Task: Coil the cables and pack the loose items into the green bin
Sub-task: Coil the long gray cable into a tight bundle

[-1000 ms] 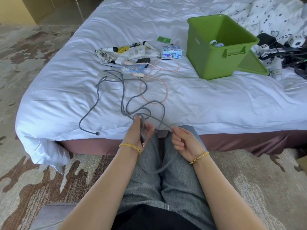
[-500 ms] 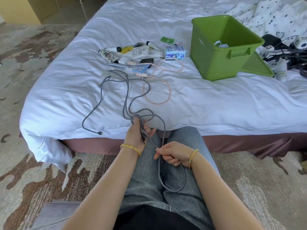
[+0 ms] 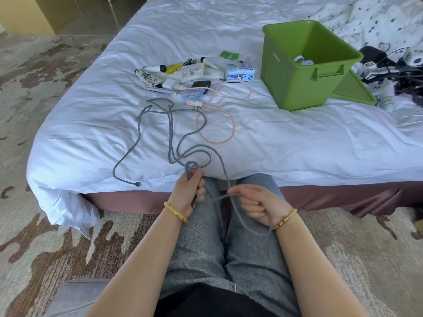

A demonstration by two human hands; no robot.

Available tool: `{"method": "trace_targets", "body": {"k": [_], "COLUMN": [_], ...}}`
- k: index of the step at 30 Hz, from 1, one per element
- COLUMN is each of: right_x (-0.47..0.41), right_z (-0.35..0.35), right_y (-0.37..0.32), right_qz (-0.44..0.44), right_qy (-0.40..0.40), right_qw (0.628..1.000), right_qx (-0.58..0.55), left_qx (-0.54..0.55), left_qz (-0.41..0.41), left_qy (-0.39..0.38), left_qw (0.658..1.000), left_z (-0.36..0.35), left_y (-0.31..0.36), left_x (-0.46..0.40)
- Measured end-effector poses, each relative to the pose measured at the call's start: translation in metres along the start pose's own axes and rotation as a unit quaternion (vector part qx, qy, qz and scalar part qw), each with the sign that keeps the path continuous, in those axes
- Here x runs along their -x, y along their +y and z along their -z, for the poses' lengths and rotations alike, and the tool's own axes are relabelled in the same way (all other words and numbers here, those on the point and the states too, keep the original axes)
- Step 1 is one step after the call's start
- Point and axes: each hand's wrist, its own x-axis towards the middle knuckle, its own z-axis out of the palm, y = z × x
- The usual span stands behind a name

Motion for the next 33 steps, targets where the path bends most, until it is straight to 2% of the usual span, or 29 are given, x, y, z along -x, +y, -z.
{"method": "trace_targets", "body": {"k": [3,6,8,12,15,16,21,23,25,26,28,30,33], "right_x": [-0.003,-0.011,-0.014,-0.016,-0.016,-0.015,-0.016,-0.017,-0.017,-0.016,-0.014,-0.014,-0.016], "right_z": [0.004,0.000,-0.002,-0.001,-0.001,-0.002,-0.002,-0.002,-0.002,-0.003,-0.003,-0.002,-0.004], "right_y": [0.000,0.005,0.007,0.007,0.009,0.008,0.006,0.004,0.003,0.003,0.002,0.001,0.003], "right_qz": [0.090,0.130,0.135,0.132,0.131,0.132,0.153,0.171,0.176,0.173,0.163,0.145,0.136], "right_qy": [0.057,0.080,0.081,0.071,0.070,0.069,0.095,0.116,0.126,0.126,0.120,0.124,0.179], "right_qw": [0.988,0.983,0.984,0.986,0.987,0.987,0.979,0.970,0.964,0.962,0.963,0.968,0.970], "right_qx": [-0.108,-0.102,-0.086,-0.067,-0.068,-0.066,-0.099,-0.127,-0.155,-0.167,-0.181,-0.165,-0.089], "left_qx": [-0.128,-0.197,-0.247,-0.408,-0.516,-0.525,-0.450,-0.339,-0.161,-0.101,-0.059,-0.070,-0.086], "left_qz": [0.024,0.045,0.031,-0.014,-0.034,-0.027,0.024,0.062,0.116,0.130,0.140,0.133,0.130], "left_qy": [-0.053,-0.122,-0.154,-0.211,-0.221,-0.225,-0.228,-0.202,-0.193,-0.197,-0.219,-0.245,-0.272], "left_qw": [0.990,0.972,0.956,0.888,0.827,0.821,0.863,0.917,0.961,0.966,0.964,0.958,0.950], "left_z": [-0.001,-0.006,-0.009,-0.014,-0.018,-0.018,-0.016,-0.014,-0.011,-0.008,-0.002,0.001,0.007], "left_y": [-0.001,-0.004,-0.004,-0.001,-0.001,-0.003,-0.007,-0.010,-0.009,-0.008,-0.004,-0.001,0.001], "left_x": [0.001,0.005,0.007,0.009,0.008,0.008,0.008,0.007,0.007,0.006,0.007,0.008,0.011]}}
